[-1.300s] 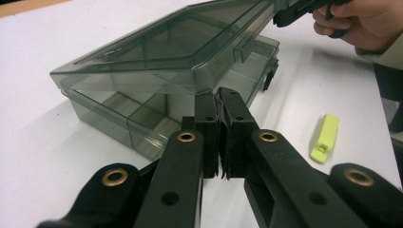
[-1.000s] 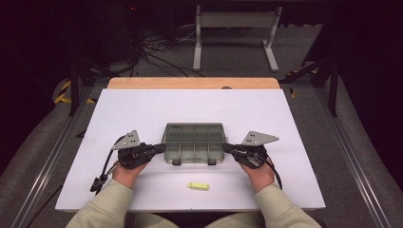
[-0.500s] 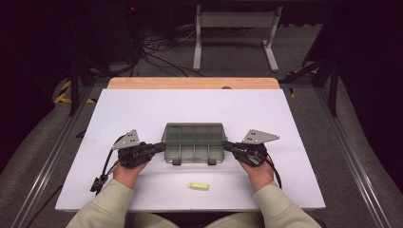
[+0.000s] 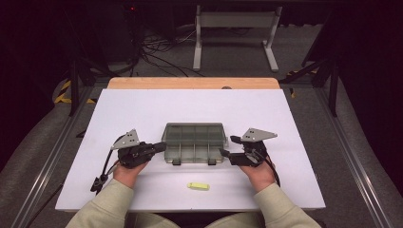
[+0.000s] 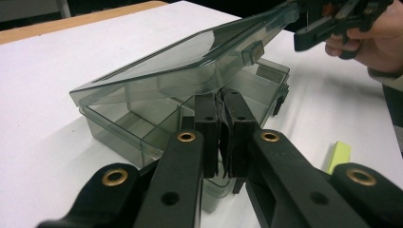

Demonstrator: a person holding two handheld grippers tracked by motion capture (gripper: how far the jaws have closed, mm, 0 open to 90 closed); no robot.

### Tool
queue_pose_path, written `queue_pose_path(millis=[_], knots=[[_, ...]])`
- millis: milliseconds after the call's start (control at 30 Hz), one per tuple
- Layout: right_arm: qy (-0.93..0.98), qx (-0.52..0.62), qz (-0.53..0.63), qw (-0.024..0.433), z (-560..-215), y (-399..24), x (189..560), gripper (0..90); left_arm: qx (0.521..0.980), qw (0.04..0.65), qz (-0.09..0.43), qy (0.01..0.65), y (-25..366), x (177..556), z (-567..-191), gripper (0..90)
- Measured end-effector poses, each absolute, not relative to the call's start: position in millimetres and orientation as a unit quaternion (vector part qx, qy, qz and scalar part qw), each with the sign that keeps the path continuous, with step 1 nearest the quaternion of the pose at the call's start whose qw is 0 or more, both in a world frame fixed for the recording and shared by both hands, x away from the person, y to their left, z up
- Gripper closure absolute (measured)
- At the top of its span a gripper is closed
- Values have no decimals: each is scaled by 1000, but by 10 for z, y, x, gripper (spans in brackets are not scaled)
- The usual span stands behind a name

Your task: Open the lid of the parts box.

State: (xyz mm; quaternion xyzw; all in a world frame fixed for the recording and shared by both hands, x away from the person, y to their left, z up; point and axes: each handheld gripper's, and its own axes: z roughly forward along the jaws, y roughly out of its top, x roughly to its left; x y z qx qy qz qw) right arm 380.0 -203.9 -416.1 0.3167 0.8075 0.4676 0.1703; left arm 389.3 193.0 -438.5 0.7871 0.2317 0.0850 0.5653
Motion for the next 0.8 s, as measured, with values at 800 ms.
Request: queue_pose_path(millis=[800], knots=[[805, 292, 472, 208, -3925, -1911, 3920, 274, 792, 559, 91, 229, 1935, 3854, -4365, 828]])
